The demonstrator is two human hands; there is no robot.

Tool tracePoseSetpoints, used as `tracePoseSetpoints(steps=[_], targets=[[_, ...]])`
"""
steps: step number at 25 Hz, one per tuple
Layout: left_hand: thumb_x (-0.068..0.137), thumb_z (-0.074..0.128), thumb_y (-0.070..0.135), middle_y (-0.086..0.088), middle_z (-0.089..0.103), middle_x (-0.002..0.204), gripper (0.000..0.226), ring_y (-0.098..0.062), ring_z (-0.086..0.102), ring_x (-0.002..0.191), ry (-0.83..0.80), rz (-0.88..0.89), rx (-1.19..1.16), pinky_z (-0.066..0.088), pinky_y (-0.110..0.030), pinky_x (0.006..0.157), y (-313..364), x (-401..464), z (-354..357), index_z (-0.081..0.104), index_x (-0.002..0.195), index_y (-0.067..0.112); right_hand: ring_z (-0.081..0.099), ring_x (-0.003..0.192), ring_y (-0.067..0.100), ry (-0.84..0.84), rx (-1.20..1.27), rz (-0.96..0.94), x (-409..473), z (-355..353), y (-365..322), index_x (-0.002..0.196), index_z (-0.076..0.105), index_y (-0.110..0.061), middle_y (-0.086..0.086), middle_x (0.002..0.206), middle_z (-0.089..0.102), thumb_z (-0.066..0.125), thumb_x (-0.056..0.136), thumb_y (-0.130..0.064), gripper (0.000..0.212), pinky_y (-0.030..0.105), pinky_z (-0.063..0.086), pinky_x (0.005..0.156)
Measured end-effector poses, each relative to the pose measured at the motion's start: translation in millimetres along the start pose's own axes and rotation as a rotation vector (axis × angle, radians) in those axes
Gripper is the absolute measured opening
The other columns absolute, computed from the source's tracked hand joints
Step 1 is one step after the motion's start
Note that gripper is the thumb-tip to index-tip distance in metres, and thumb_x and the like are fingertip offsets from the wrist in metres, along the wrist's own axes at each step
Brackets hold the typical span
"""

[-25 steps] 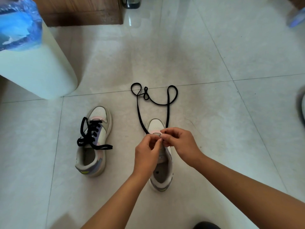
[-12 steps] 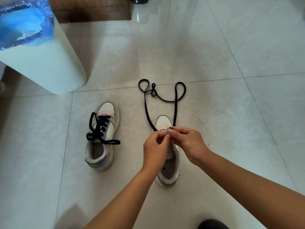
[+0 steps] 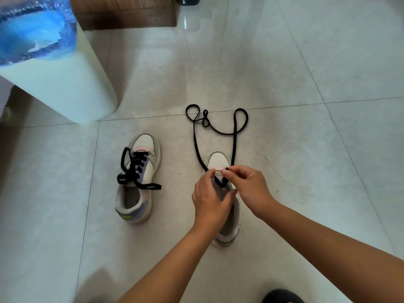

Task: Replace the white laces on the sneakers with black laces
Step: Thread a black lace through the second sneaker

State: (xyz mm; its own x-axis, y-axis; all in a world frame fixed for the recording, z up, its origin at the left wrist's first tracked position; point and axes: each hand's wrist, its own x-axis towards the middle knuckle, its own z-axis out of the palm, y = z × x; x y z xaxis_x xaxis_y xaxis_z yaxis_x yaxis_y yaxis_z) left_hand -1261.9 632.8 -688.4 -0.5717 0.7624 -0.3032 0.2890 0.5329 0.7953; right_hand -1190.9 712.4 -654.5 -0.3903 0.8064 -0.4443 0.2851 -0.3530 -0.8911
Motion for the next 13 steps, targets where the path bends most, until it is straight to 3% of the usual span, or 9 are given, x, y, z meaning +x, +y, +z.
tracePoseSetpoints(steps=[2,5,7,10,13], targets=[[0.077,0.063,0.042,0.009,0.042,0.138,0.069,-0.008,0.035,0.131,0.012,0.08,0.139,0.026,-0.03,0.11,-2,-5,11,0.038,0.137,0.018,0.065,0.083,-0.001,0.002,-0.138,-0.134,-6,2,0,0.085,0.07,-0.025,-0.011,0.085,0.071,0.066,0.086,-0.014,0.012,0.01,0.049,0.074],[0.083,0.034,0.051,0.002,0.034,0.15,0.072,-0.013,0.028,0.14,-0.002,0.088,0.121,0.025,-0.03,0.112,0,-4,19,0.034,0.144,0.012,0.063,0.086,0.001,0.061,-0.353,-0.344,-22,7,8,0.09,0.07,-0.021,-0.012,0.088,0.069,0.062,0.089,-0.014,0.012,0.012,0.048,0.078],[0.093,0.036,0.039,0.002,0.025,0.154,0.062,-0.013,0.02,0.143,-0.038,0.084,0.082,0.019,-0.028,0.114,4,-4,19,0.025,0.148,0.014,0.06,0.079,0.005,0.116,-0.496,-0.569,-33,3,14,0.089,0.07,-0.014,-0.005,0.082,0.068,0.058,0.09,-0.02,0.014,0.012,0.046,0.075],[0.095,0.044,0.02,0.003,0.024,0.154,0.059,-0.011,0.02,0.143,-0.059,0.095,-0.016,0.019,-0.029,0.117,2,-4,15,0.021,0.149,0.017,0.058,0.073,0.008,0.165,-0.593,-0.873,-47,-10,15,0.084,0.07,-0.007,0.001,0.077,0.067,0.047,0.097,-0.032,0.036,0.014,0.046,0.07],[0.088,0.052,0.013,0.002,0.035,0.148,0.062,-0.015,0.032,0.137,-0.108,0.112,0.003,0.029,-0.036,0.112,-6,3,9,0.03,0.146,0.021,0.06,0.074,0.01,0.121,-0.614,-0.967,-58,-17,9,0.087,0.069,-0.006,0.003,0.079,0.067,0.047,0.097,-0.029,0.034,0.016,0.049,0.072]])
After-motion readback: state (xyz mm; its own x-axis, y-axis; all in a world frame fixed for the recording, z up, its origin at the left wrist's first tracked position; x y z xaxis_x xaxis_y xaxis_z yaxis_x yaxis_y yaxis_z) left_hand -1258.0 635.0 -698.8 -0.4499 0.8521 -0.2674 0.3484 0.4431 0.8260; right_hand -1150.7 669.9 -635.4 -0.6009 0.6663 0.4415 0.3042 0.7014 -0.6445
